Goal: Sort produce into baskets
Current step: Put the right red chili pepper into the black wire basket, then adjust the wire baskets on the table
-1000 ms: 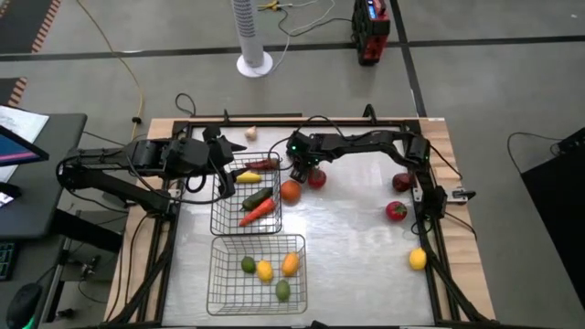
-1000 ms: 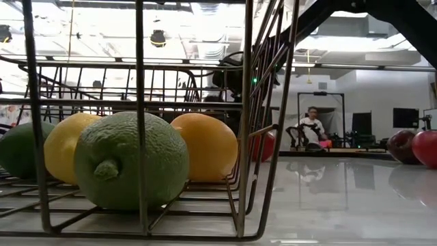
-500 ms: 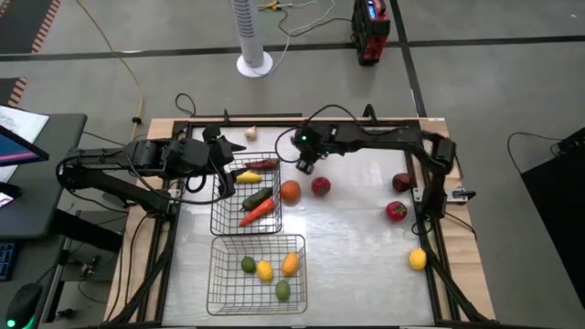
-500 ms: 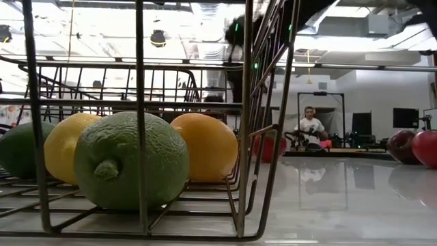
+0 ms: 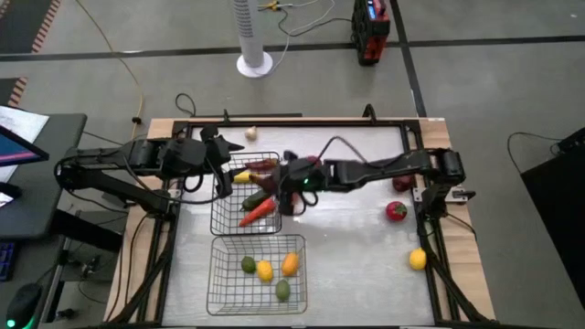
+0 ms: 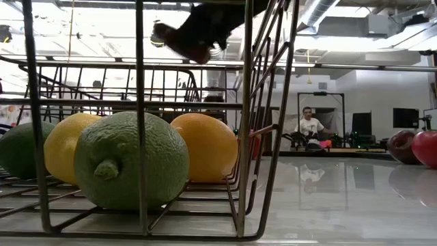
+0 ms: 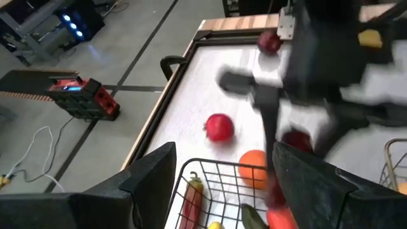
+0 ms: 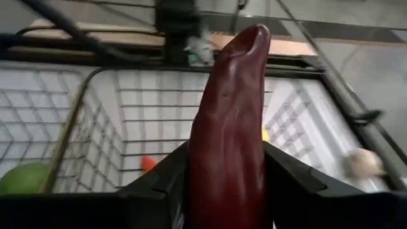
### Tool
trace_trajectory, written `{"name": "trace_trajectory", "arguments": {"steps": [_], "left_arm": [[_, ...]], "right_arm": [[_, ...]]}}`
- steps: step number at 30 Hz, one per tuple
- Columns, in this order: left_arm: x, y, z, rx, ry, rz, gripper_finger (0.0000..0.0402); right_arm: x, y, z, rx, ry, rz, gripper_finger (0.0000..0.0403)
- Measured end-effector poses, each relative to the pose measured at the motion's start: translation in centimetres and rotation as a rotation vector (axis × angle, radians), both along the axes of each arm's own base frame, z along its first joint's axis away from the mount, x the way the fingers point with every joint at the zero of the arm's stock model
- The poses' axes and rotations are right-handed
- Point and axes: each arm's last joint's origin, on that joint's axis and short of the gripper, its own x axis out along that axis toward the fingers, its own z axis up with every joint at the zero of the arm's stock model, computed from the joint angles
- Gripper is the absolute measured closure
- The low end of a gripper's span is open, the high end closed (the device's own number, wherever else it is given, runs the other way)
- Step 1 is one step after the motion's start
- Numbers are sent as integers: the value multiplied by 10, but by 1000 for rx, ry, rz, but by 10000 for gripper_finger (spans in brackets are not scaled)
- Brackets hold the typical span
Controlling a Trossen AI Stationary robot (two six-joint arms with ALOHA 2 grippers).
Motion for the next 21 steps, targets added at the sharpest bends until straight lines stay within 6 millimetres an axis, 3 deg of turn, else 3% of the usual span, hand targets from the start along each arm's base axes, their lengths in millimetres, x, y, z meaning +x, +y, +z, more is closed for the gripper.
{"name": "trace_trajectory", "arguments": {"steps": [3, 9, 13, 16, 18, 21], "left_arm": [[0, 0, 0, -13, -4, -12, 152], [2, -1, -2, -20, 11, -17, 152], [3, -1, -3, -19, 14, -17, 152], [3, -1, -3, -17, 16, -18, 152], [3, -1, -3, -17, 18, -18, 152], [3, -1, -3, -14, 21, -14, 152]], "right_arm": [[9, 0, -17, 18, 17, 24, 177], [15, -27, -33, 114, 92, 41, 152], [1, -45, -3, 69, 49, 20, 150], [-13, -70, 14, 4, 42, -7, 150], [-20, -90, 9, -19, 82, -24, 150], [-33, -119, -16, 32, 146, -22, 150]]}}
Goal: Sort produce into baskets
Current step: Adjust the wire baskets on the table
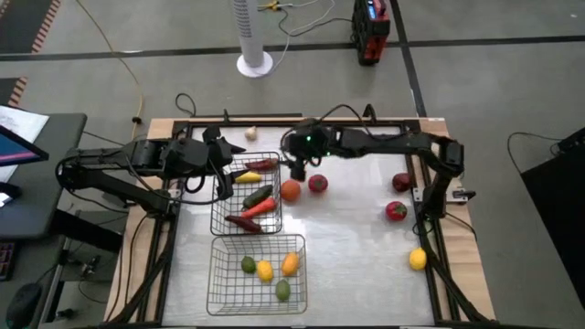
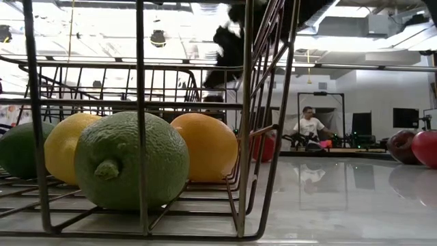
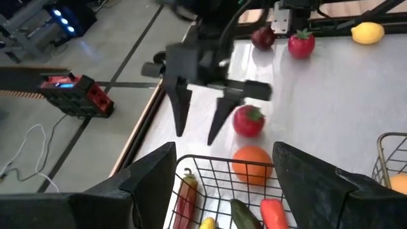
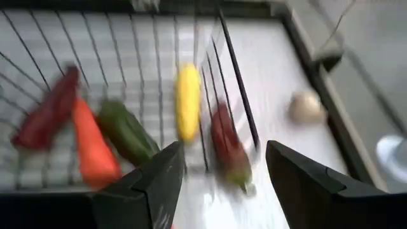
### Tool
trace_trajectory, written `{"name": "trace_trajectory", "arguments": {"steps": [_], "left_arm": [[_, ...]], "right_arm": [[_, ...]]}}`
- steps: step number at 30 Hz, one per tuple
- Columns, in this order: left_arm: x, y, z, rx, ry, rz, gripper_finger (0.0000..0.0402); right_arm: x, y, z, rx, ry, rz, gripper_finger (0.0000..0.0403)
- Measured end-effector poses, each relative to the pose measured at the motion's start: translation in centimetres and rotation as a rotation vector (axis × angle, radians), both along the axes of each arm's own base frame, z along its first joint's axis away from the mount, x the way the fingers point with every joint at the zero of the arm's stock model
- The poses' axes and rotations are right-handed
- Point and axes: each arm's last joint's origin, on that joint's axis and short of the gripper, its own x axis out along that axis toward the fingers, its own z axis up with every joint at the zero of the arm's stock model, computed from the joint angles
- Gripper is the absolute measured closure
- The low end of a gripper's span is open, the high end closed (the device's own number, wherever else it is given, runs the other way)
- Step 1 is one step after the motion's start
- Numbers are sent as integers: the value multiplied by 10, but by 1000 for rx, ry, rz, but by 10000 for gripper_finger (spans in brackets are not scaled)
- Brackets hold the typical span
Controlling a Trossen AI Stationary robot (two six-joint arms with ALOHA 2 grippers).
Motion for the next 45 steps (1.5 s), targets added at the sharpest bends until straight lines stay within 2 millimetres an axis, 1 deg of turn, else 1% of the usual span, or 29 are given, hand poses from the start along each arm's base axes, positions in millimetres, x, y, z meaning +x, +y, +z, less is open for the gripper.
{"name": "trace_trajectory", "arguments": {"steps": [3, 6, 10, 14, 16, 19, 23, 25, 26, 30, 34, 38, 41, 43, 45], "left_arm": [[1, 1, -2, 11, 3, 17, 152], [0, 1, -3, 21, 9, 37, 152], [0, 2, -3, 22, 2, 62, 152], [0, 2, -2, 9, -11, 90, 152], [0, 2, -2, 5, -17, 104, 152], [0, 3, -2, 7, -28, 137, 152], [-1, 4, -1, 18, -39, 175, 152], [0, 4, 0, 18, -53, 181, 152], [0, 4, 0, 17, -57, 185, 152], [0, 5, 1, 21, -69, 205, 152], [0, 6, 1, 34, -69, 222, 152], [0, 6, 1, 36, -67, 223, 152], [-2, 6, -2, 22, -50, 234, 152], [-3, 10, -5, 6, -23, 265, 152], [1, 20, -11, -17, 18, 306, 152]], "right_arm": [[-16, -22, -26, 1, 41, -17, 150], [-31, -36, -51, 6, 56, 9, 150], [-41, -48, -65, -1, -22, 83, 149], [-52, -63, -76, -5, -15, 92, 149], [-55, -69, -74, -40, -32, 118, 148], [-59, -75, -76, -41, -41, 159, 147], [-53, -84, -97, -20, -41, 192, 147], [-44, -91, -109, -21, -26, 196, 147], [-41, -94, -111, -24, -24, 194, 147], [-30, -98, -100, -32, -28, 227, 147], [-25, -99, -91, -33, -11, 261, 147], [-30, -97, -85, -2, 53, 251, 147], [-38, -94, -74, -13, 105, 219, 147], [-44, -96, -65, -22, 118, 187, 147], [-50, -97, -55, -8, 107, 151, 147]]}}
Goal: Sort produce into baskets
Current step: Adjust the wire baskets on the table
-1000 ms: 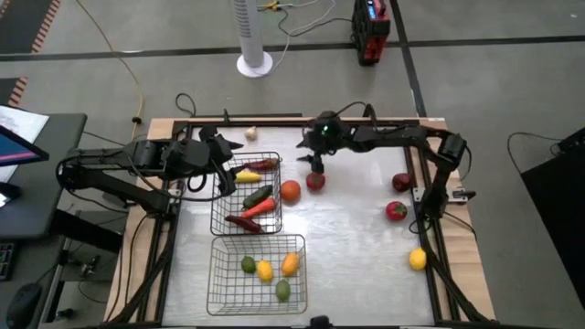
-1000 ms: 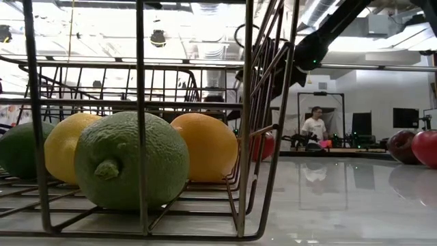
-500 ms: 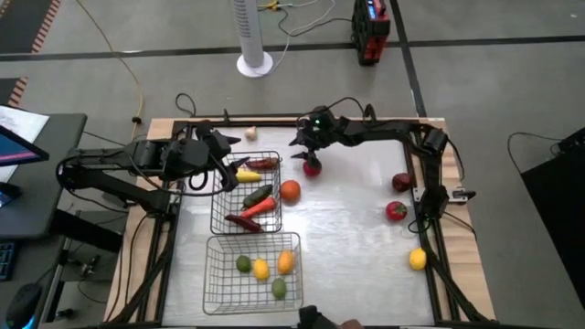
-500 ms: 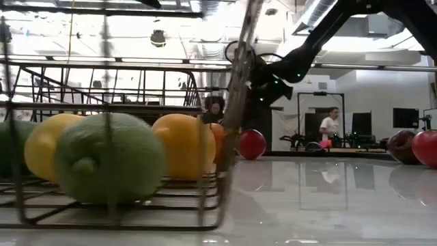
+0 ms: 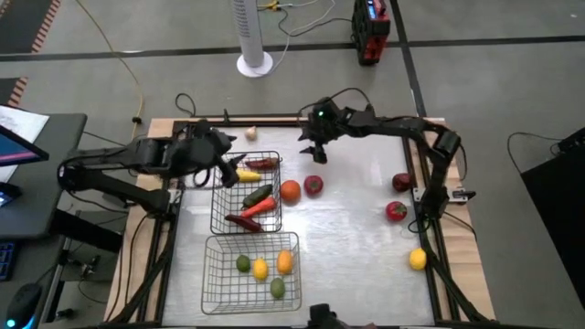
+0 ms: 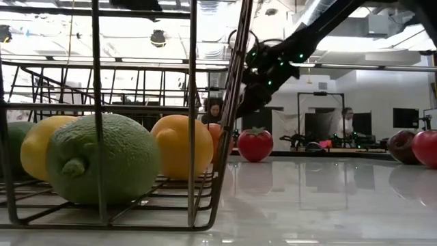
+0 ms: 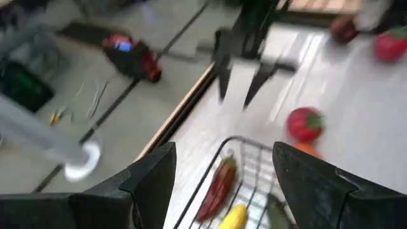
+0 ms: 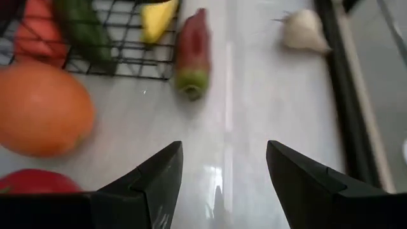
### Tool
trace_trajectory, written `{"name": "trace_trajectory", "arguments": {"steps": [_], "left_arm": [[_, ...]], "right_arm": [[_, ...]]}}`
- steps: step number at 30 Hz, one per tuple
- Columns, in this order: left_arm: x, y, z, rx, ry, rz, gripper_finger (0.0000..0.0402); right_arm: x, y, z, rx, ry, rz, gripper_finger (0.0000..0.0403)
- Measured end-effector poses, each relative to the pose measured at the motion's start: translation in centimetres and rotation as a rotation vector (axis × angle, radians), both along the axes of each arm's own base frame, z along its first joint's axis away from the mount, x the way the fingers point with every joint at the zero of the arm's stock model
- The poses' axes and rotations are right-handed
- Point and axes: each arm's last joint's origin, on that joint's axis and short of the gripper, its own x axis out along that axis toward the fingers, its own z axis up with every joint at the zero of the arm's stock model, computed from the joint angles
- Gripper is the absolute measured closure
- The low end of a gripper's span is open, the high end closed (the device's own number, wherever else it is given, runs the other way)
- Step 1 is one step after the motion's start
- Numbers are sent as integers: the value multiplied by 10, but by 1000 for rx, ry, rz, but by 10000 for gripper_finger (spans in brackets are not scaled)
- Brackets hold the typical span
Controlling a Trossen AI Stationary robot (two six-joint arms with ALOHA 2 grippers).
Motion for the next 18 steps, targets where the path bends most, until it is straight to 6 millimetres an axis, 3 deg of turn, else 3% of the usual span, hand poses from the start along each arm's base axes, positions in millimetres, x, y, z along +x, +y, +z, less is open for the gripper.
{"name": "trace_trajectory", "arguments": {"steps": [8, 12, 18], "left_arm": [[15, 72, -23, -163, 69, 121, 152], [19, 118, -46, -282, 111, 189, 152], [23, 181, -95, -506, 157, 273, 152]], "right_arm": [[-8, 14, 42, 94, -102, -107, 147], [0, 35, 48, 78, -93, -104, 147], [8, 56, 48, 72, -55, -109, 148]]}}
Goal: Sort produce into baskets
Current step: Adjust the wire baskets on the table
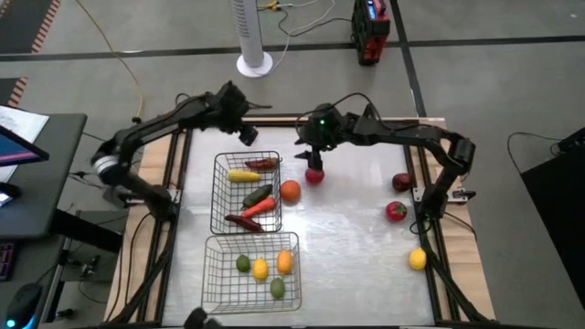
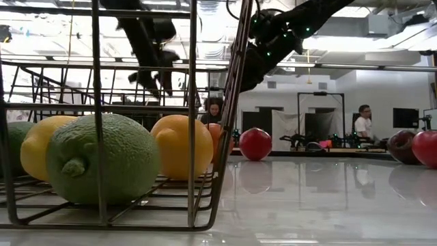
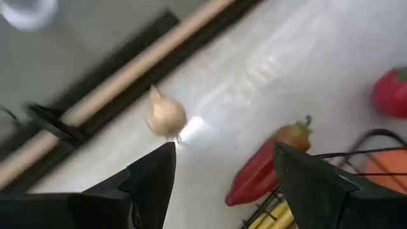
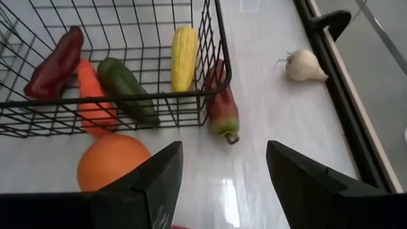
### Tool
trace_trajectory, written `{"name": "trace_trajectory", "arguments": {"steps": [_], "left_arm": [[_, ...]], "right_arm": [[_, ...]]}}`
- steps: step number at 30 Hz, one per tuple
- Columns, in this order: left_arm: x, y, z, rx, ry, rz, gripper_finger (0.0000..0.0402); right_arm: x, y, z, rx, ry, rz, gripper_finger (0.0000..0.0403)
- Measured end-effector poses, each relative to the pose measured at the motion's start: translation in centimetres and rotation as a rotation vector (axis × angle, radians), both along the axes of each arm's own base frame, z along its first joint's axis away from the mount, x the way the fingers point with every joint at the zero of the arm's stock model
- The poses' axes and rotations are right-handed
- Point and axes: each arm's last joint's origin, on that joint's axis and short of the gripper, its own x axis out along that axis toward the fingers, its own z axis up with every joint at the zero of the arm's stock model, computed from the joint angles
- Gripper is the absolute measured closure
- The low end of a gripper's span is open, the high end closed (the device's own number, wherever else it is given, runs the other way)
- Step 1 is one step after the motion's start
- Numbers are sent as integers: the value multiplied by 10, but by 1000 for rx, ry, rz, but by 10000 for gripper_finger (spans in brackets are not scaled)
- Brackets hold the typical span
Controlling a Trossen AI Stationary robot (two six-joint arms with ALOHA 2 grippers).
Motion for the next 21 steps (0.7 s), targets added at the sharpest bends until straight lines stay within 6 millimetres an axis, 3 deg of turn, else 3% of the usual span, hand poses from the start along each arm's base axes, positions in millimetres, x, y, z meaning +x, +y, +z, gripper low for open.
{"name": "trace_trajectory", "arguments": {"steps": [4, 11, 16, 21], "left_arm": [[0, 32, -34, -107, 43, 54, 152], [2, 59, -55, -142, 79, 84, 152], [-1, 55, -42, -92, 160, -48, 152], [-17, 57, -20, 75, 228, -232, 152]], "right_arm": [[0, 2, 2, -3, -1, 3, 148], [0, 1, 3, -8, -12, -1, 148], [-1, -1, 3, -18, -9, 4, 148], [-1, -5, 6, -40, -43, 2, 148]]}}
